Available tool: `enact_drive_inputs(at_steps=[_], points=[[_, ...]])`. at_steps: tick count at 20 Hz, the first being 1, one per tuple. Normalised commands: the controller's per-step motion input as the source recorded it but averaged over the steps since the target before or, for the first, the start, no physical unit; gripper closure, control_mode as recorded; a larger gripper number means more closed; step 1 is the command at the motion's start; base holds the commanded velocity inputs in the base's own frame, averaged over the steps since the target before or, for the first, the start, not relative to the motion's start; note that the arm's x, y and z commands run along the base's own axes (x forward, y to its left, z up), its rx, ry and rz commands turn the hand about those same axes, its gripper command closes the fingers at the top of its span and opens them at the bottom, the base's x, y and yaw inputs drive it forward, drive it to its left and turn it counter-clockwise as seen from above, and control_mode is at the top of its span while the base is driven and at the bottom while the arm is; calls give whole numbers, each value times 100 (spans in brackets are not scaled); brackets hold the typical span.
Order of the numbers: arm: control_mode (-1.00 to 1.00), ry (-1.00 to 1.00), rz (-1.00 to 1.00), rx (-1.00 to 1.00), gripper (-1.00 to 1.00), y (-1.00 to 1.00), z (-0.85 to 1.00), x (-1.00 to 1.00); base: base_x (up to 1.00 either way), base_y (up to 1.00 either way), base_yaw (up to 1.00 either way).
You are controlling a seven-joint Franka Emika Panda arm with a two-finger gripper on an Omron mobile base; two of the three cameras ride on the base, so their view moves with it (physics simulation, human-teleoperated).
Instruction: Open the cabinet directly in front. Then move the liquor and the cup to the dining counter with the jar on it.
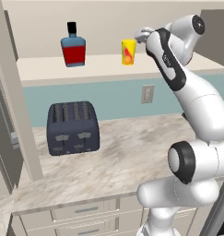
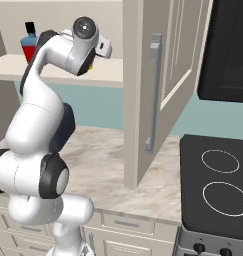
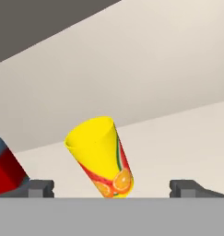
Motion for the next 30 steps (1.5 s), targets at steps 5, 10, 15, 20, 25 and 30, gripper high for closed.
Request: enact_drive_inputs(at_steps=[5, 10, 15, 20, 25, 30], points=[[-100, 2, 1, -1, -100, 0, -25, 0, 0, 0, 0], [-100, 3, 1, -1, -100, 0, -26, 0, 0, 0, 0], [-100, -2, 0, 0, -100, 0, 5, 6, 0, 0, 0], [-100, -30, 0, 2, -100, -7, 50, -5, 0, 0, 0], [-100, -2, 0, 0, -100, 0, 5, 2, 0, 0, 0], [-100, 0, 0, 0, -100, 0, 0, 26, 0, 0, 0]])
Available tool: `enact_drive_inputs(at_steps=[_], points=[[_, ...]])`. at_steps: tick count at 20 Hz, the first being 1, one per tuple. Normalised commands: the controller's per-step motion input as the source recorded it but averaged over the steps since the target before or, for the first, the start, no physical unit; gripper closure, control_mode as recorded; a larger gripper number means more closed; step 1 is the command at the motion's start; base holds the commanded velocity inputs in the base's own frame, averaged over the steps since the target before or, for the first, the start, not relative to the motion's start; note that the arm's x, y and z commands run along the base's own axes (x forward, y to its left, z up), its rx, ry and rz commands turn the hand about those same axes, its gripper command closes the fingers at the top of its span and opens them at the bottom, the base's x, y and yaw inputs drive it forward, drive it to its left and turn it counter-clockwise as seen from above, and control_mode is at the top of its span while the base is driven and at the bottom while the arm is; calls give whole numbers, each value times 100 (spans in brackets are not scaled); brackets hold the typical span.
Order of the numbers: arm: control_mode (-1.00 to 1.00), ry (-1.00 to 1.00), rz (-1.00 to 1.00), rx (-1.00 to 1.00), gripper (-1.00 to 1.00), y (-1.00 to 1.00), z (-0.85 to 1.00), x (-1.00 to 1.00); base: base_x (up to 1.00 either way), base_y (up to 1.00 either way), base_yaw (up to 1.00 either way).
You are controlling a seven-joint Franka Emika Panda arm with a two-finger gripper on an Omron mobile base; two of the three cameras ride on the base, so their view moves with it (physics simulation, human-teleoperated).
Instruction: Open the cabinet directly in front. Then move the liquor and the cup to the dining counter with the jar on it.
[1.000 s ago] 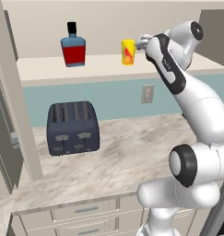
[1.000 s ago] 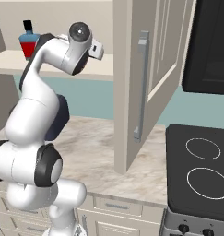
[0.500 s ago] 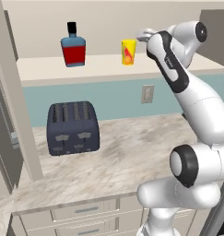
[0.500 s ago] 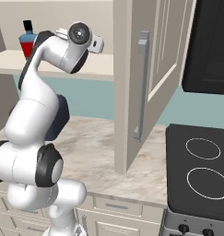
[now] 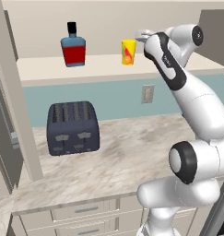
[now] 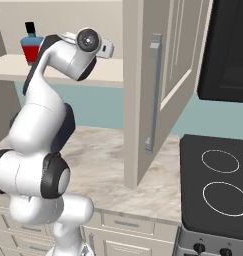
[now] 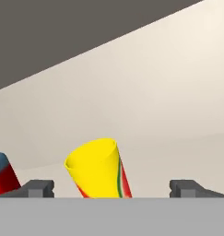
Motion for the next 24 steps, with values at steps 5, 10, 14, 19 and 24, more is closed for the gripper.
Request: enact_drive_inputs(at_steps=[5, 10, 14, 19, 24], points=[[-100, 0, 0, 0, -100, 0, 0, 40, 0, 0, 0], [-100, 7, 0, 0, -100, 4, 0, 34, 0, 0, 0], [-100, 7, 0, 0, -100, 8, 0, 38, 0, 0, 0], [-100, 8, 0, 0, -100, 15, -2, 44, 0, 0, 0], [-100, 9, 0, -3, -100, 14, -29, 18, 0, 0, 0]])
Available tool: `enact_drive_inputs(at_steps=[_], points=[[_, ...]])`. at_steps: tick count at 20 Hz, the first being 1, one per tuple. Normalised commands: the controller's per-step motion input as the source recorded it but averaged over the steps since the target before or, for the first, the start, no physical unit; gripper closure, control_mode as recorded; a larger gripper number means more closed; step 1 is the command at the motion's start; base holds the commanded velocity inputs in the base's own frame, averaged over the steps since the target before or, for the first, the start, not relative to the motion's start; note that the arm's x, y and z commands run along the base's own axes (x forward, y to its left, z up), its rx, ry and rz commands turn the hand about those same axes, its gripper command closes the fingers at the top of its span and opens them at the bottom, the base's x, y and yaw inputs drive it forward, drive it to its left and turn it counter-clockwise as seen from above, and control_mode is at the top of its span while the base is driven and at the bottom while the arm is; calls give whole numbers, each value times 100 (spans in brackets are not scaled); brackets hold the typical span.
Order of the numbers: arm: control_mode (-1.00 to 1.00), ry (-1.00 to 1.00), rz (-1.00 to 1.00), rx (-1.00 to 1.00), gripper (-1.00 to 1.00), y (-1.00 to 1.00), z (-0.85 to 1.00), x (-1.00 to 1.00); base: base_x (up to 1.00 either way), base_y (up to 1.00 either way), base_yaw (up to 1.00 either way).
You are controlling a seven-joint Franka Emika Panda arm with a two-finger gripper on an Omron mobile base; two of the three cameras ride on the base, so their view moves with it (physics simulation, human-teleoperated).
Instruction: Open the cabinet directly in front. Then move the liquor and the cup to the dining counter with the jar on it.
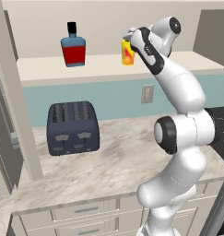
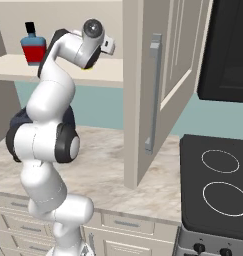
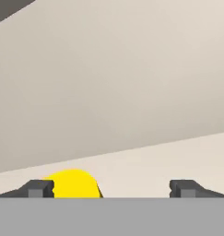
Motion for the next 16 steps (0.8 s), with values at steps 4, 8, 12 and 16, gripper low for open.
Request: enact_drive_inputs(at_steps=[4, 8, 12, 16], points=[[-100, 6, 0, -6, -100, 6, -39, 2, 0, 0, 0], [-100, 2, 0, -5, -100, 0, -35, 0, 0, 0, 0], [-100, 4, 0, -2, -100, 0, -31, 0, 0, 0, 0], [-100, 1, 0, 0, -100, 0, -39, 0, 0, 0, 0]])
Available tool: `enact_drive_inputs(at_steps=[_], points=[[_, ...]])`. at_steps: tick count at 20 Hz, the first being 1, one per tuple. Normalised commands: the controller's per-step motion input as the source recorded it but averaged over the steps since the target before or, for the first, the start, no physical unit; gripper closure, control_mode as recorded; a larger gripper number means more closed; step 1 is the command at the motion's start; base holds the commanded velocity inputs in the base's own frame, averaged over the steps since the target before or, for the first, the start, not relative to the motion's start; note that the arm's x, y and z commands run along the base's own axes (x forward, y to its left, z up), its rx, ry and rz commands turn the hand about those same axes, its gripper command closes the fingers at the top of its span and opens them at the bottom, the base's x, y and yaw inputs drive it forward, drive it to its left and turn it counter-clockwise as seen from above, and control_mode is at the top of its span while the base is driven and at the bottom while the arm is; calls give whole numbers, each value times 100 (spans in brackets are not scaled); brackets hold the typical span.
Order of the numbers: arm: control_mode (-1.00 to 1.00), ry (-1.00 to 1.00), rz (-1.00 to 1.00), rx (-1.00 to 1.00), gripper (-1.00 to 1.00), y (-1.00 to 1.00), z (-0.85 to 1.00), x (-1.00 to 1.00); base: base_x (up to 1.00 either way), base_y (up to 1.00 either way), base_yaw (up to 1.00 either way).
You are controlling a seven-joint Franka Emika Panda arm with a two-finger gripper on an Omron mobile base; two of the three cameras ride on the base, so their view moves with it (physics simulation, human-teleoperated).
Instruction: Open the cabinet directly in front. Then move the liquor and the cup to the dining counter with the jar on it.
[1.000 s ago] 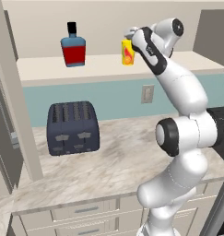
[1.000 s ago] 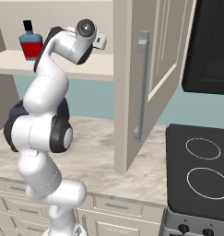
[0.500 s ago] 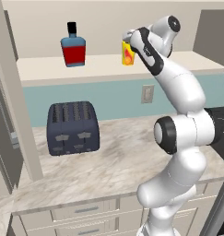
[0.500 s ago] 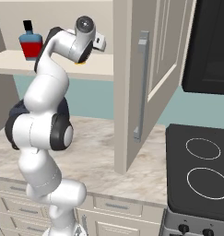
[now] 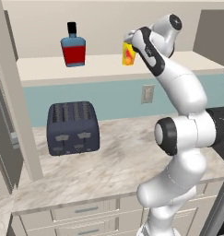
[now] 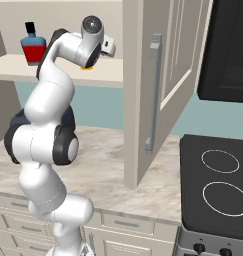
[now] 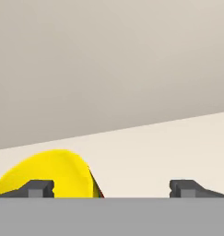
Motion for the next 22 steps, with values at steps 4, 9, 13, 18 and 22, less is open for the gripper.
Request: enact_drive_inputs(at_steps=[4, 9, 13, 18, 22], points=[[-100, 0, 0, 1, 100, 2, -25, 0, 0, 0, 0], [-100, 0, 0, 5, 100, 0, -4, 0, 0, 0, 0], [-100, 0, 0, 0, 100, 0, 0, 0, 0, 0, 0], [-100, -21, 0, 1, 100, 0, 5, 0, 0, 0, 0], [-100, -34, 0, 1, 100, 0, 12, -5, 0, 0, 0]])
